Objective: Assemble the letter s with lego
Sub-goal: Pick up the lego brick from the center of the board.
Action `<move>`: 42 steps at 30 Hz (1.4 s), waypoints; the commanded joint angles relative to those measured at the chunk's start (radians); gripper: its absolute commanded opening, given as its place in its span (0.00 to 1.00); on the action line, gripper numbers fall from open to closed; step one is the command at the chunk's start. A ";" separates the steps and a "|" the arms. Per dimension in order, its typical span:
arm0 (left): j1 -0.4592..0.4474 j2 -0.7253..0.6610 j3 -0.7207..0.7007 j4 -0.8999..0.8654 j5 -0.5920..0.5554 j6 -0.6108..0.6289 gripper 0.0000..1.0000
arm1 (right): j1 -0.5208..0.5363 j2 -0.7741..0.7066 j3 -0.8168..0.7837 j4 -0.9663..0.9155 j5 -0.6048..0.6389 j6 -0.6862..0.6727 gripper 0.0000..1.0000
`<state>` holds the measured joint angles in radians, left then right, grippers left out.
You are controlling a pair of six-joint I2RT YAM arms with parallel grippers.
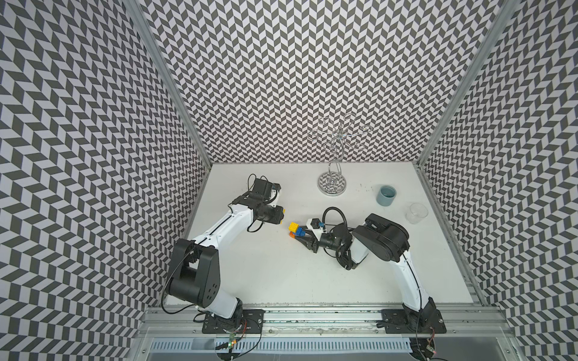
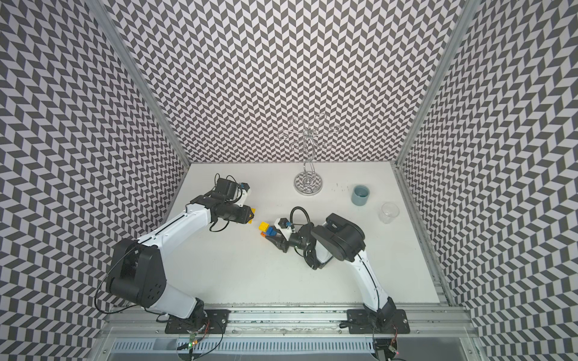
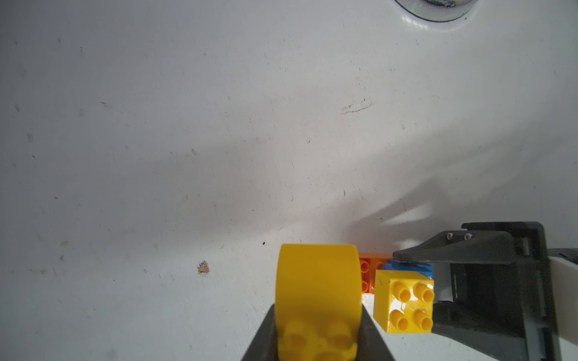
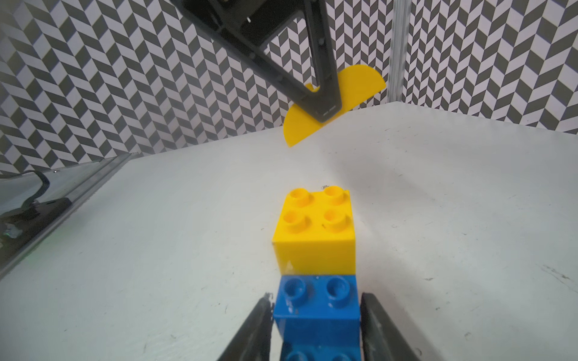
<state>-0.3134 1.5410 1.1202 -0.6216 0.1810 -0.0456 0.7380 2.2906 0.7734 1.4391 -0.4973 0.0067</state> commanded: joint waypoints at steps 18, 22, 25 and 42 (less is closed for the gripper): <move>0.008 0.018 0.016 0.019 0.043 0.014 0.08 | 0.002 0.008 -0.030 0.064 0.003 -0.034 0.20; -0.015 0.016 0.032 0.025 0.062 0.038 0.07 | -0.016 -0.032 -0.098 0.113 -0.058 -0.053 0.19; -0.065 0.022 0.055 0.015 0.045 0.072 0.07 | -0.031 -0.082 -0.159 0.113 -0.135 -0.095 0.18; -0.220 -0.082 0.001 -0.103 0.282 0.718 0.06 | -0.159 -0.153 -0.274 0.003 -0.470 -0.287 0.13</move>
<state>-0.5182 1.4654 1.0927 -0.6735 0.3935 0.5095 0.5896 2.1506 0.4931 1.4601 -0.9009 -0.2111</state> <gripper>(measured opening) 0.343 0.331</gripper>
